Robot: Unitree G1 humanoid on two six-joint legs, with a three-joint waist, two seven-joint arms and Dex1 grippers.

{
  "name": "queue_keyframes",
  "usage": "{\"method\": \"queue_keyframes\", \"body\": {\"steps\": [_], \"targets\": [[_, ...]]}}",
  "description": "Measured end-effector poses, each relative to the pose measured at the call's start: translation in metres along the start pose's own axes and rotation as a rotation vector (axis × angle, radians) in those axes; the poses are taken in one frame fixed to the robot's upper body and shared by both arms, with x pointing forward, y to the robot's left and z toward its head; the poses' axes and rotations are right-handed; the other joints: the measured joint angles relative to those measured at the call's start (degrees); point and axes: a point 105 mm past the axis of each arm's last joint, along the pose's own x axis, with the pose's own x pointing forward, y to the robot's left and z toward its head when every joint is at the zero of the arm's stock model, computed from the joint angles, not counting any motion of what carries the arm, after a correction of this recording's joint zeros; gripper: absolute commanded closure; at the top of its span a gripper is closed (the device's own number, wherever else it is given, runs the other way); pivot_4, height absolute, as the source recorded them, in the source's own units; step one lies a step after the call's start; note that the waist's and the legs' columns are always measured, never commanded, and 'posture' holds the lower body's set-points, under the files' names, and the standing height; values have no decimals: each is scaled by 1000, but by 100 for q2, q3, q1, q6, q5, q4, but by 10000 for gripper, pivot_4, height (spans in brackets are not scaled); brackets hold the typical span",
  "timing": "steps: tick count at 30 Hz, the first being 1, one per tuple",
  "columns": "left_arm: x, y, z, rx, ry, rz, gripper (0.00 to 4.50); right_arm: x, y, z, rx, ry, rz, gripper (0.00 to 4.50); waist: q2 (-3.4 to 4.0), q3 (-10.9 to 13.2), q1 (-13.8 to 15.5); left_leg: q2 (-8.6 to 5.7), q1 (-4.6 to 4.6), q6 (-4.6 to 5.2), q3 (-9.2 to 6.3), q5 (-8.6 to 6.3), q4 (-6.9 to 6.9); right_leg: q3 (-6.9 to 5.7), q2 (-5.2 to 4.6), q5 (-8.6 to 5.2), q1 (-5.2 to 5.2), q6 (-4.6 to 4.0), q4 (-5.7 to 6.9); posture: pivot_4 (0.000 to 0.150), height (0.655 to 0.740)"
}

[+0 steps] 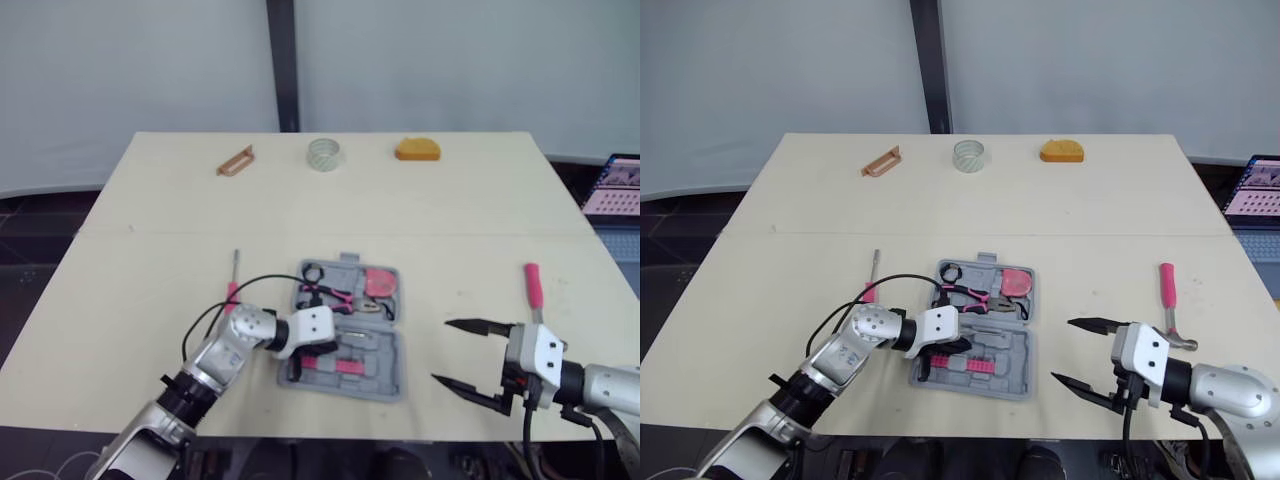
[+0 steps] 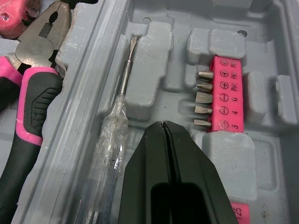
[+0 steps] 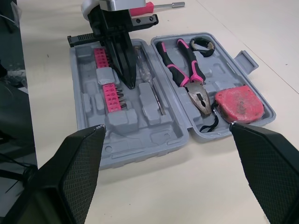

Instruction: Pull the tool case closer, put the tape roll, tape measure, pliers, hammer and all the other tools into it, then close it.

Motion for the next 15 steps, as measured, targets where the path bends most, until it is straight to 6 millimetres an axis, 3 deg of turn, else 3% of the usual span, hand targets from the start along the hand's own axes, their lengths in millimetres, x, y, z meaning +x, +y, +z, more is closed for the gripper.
{"method": "queue_keyframes", "body": {"steps": [7,15], "targets": [[-2,0,-1,-30,-14,10,44436,1,-2,2,-10,-6,-2,0,-3,2,-25,1,-1,0,0,0,-2,0,0,0,-2,0,0,1500,7400],[-35,11,3,-225,-120,92,44436,2,-3,3,-13,-13,-4,0,-27,106,-152,2,-15,0,0,0,-7,0,0,0,-19,0,1,1500,7400]]}}
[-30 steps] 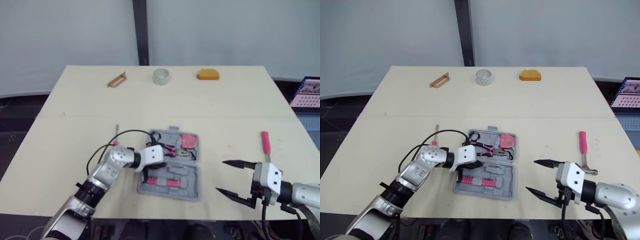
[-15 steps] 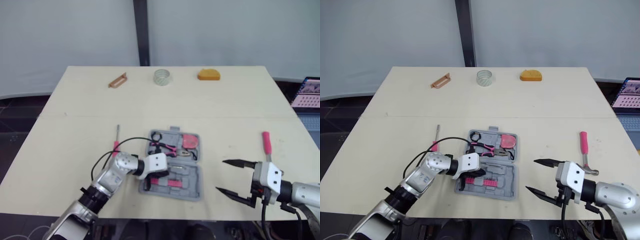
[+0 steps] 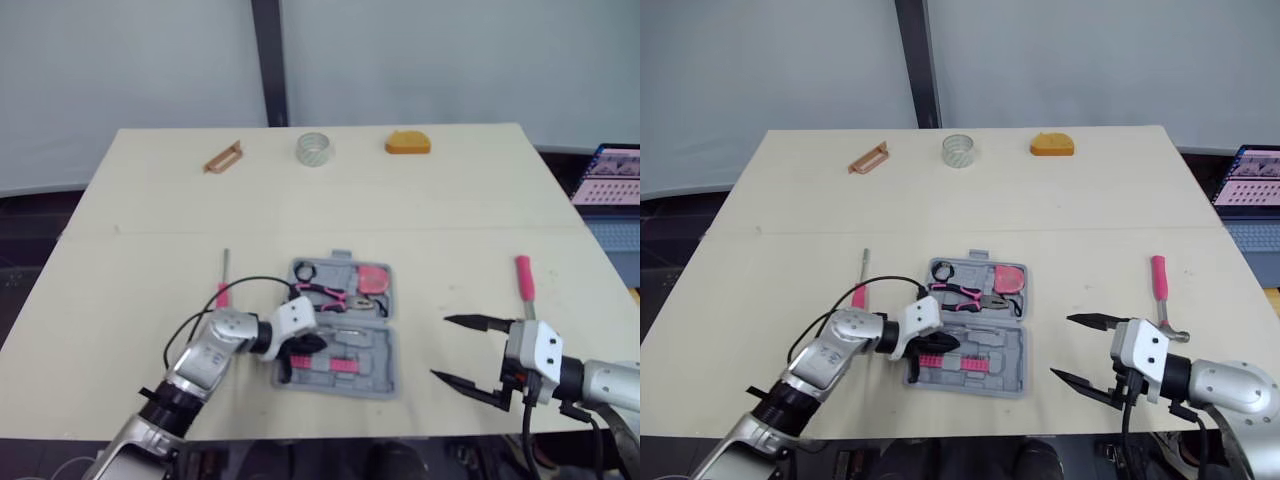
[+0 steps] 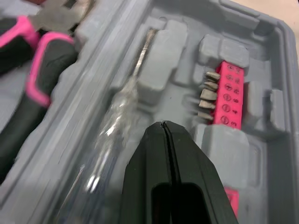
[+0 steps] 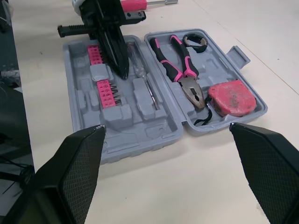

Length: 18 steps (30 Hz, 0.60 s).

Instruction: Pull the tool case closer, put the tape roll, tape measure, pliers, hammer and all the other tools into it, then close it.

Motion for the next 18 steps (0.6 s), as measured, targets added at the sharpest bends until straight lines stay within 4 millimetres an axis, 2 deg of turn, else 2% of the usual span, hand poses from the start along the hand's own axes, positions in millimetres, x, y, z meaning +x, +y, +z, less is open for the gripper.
{"method": "queue_keyframes", "body": {"steps": [5,8,11,14,18], "targets": [[-33,9,51,32,-210,73,44436,3,-2,2,-9,-14,-1,0,0,45,0,0,-2,0,-1,0,1,0,-1,1,0,2,-2,1500,7400],[-54,5,62,62,-284,85,44436,6,-1,2,-4,-20,5,0,3,52,-17,0,-1,0,-1,0,-2,1,-1,1,-1,2,-4,1500,7400],[-74,1,64,50,-352,102,44436,7,0,1,4,-25,7,0,0,63,-42,2,-2,0,-1,0,-3,0,0,1,-2,2,-3,1500,7400],[-104,-7,47,14,-347,106,36703,8,3,-1,20,-26,11,0,3,70,-98,3,-2,-1,-1,-1,-9,0,0,1,-3,2,-8,1500,7400],[-132,-26,19,-16,-320,141,16279,8,14,-5,61,-22,22,0,-1,82,-125,4,-2,-3,-1,-2,-8,0,0,1,-3,2,-10,1500,7400]]}}
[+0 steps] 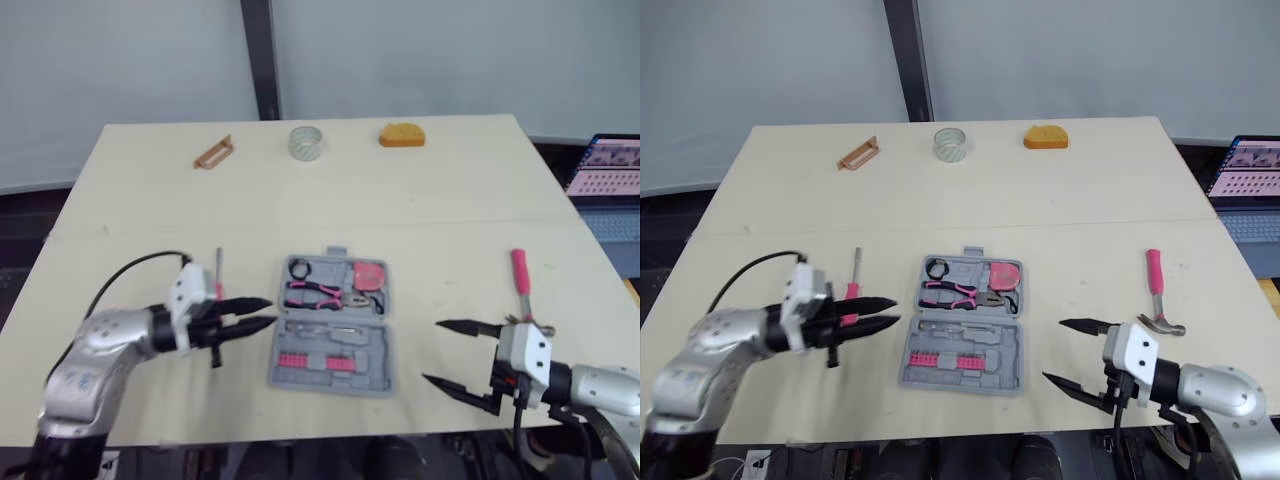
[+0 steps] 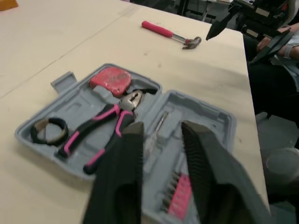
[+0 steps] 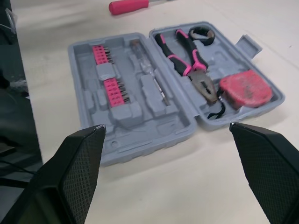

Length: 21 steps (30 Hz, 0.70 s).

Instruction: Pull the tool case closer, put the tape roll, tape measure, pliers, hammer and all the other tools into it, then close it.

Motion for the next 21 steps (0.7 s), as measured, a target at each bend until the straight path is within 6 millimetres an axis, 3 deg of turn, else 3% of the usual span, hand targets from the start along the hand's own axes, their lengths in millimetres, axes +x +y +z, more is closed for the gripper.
{"method": "queue_keyframes", "body": {"steps": [3,4,9,18,21], "targets": [[-14,-7,-10,5,10,30,1905,3,4,1,8,-17,-1,0,-5,5,13,1,1,-1,0,-1,4,0,0,0,0,0,4,1500,7400],[-19,-10,-13,7,18,35,792,3,5,2,11,-22,-5,0,-6,6,12,1,1,-3,0,-2,3,0,0,0,0,0,3,1500,7400],[-37,-21,-23,61,40,43,792,4,11,-5,38,-22,3,0,-6,14,16,1,0,-4,0,-4,2,0,0,0,0,0,-1,1500,7400],[-37,-24,-16,96,11,9,792,2,9,-10,43,-16,-12,0,-3,16,-3,2,0,-4,0,-4,-2,0,1,0,-1,0,-1,1500,7400],[-25,-34,-1,132,-46,-80,792,5,5,-7,61,-18,-69,0,-2,17,8,2,0,-4,0,-4,0,0,1,0,-1,0,-1,1500,7400]]}}
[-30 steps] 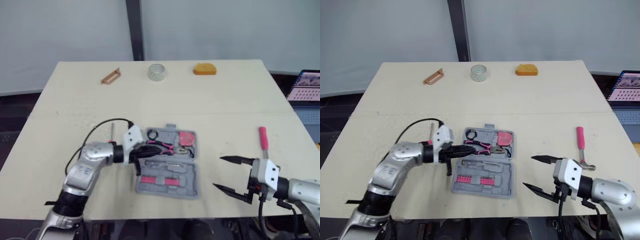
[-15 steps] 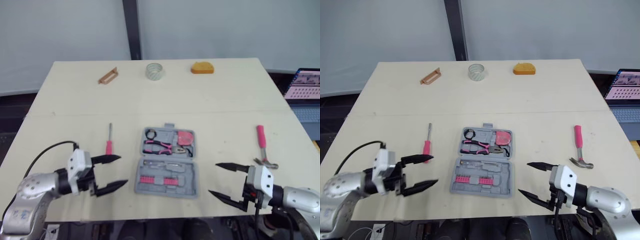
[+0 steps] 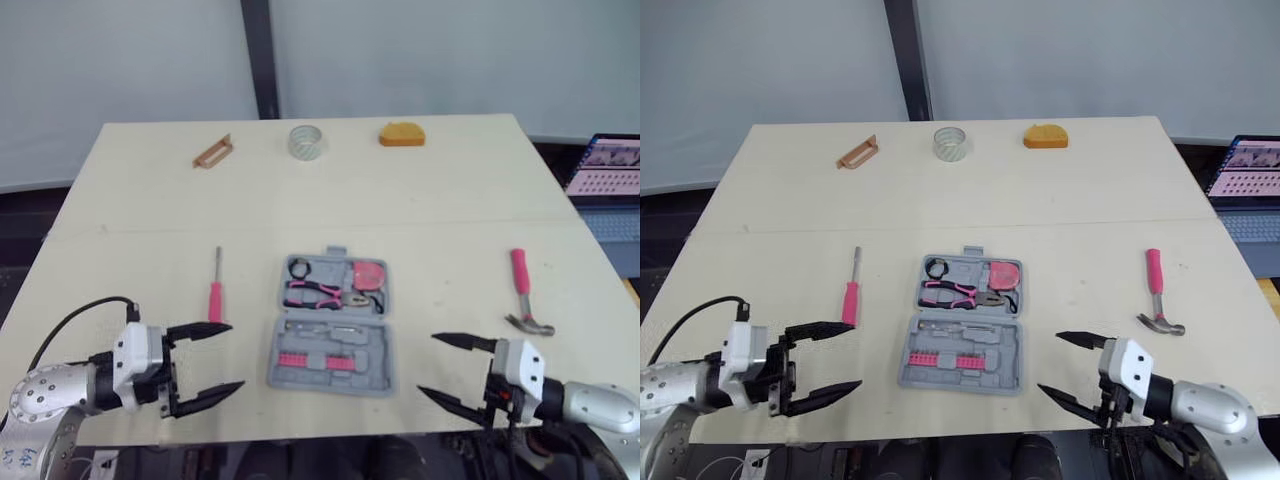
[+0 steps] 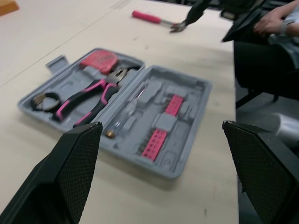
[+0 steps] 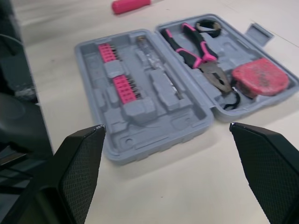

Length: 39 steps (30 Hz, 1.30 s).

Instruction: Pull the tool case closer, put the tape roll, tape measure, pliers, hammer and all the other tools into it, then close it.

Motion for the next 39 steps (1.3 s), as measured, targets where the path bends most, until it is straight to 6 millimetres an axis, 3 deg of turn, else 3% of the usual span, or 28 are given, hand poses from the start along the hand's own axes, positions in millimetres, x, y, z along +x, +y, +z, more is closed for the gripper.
{"method": "queue_keyframes", "body": {"steps": [4,8,10,14,19,22,28,39], "targets": [[21,-6,22,39,-101,-105,792,-1,-7,7,7,-6,-92,0,2,1,9,0,0,0,0,0,-1,1,0,0,0,0,0,1500,7400],[28,-7,23,19,-124,-121,792,-15,-20,1,64,5,-229,0,3,1,-7,0,0,0,1,0,-4,2,1,0,-1,0,0,1500,7400],[29,-5,23,14,-127,-119,792,-30,-37,-3,102,30,-344,0,5,2,-13,0,2,0,6,0,0,8,1,0,-1,0,2,1500,7400],[32,-1,24,16,-140,-114,792,-75,-94,-1,163,120,-633,0,7,3,-11,0,2,0,7,0,-3,9,1,0,-4,-1,1,1500,7400],[31,10,19,3,-146,-88,792,-99,-140,-11,317,244,-807,0,12,6,-25,1,-1,1,15,0,-2,13,2,1,-11,-1,1,1500,7400],[34,13,20,16,-154,-87,792,-99,-156,-23,463,366,-834,0,16,8,-27,2,-3,1,17,0,-7,14,3,1,-20,-1,2,1500,7400],[34,12,14,9,-145,-74,792,-82,-174,-16,619,386,-850,0,20,10,-26,3,-89,3,25,1,16,23,3,3,-110,1,24,1500,7400],[33,5,12,1,-137,-41,792,-75,-176,-46,757,536,-927,0,20,10,-23,3,-88,3,30,3,18,28,2,3,-113,2,32,1500,7400]]}}
